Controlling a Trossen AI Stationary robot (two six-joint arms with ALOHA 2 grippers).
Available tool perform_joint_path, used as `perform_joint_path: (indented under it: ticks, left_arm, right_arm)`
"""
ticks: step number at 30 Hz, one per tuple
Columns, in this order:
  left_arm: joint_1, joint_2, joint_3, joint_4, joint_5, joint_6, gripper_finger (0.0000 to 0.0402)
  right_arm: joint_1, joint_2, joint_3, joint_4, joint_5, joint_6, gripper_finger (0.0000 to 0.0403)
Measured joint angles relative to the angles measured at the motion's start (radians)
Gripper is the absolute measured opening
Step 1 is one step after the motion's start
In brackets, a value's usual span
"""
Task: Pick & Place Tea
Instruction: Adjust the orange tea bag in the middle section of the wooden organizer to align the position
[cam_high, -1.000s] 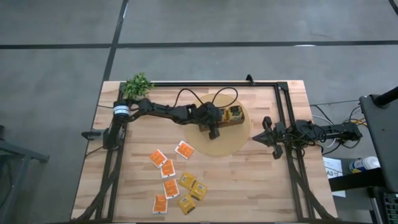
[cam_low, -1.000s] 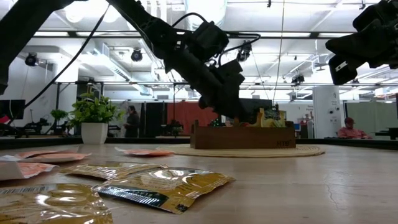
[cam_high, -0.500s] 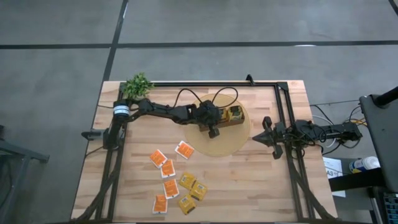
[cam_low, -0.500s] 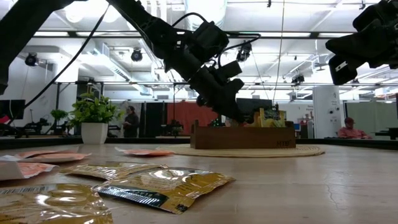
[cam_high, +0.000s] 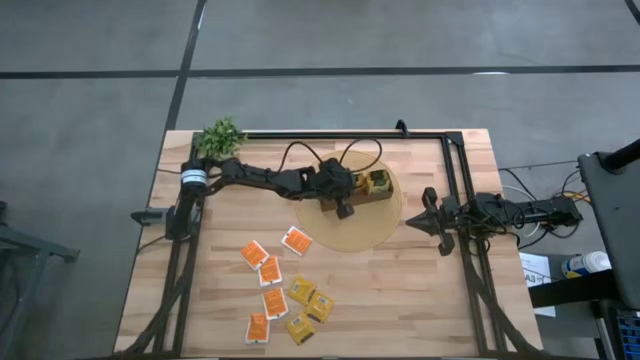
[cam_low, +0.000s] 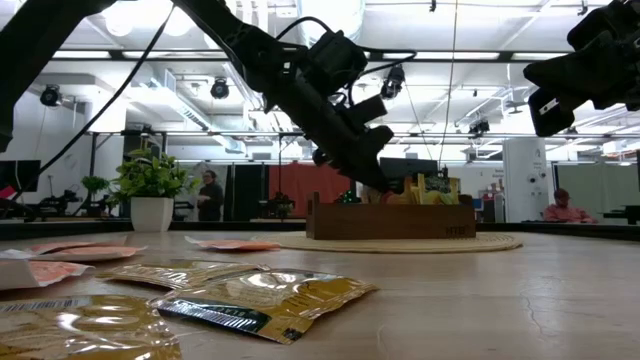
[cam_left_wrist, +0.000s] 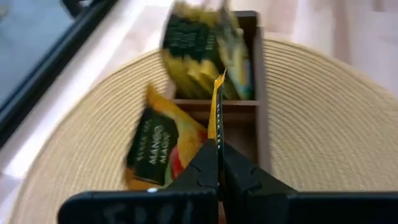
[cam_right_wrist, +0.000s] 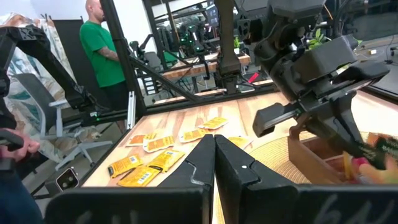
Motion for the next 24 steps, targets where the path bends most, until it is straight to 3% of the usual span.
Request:
perform_joint_path:
  ticks: [8,24]
  left_arm:
    - [0.001,-0.002,0.024,-0.004,-0.077,0.017,0.0029]
    - [0.000,-0.002,0.027,-0.005,-0.026,0.016,0.0032]
  right_arm:
    - [0.000,0.000,0.000,0.000,0.000,0.000,0.0008]
    - [0.000,0.000,0.000,0.000,0.000,0.000,0.0008]
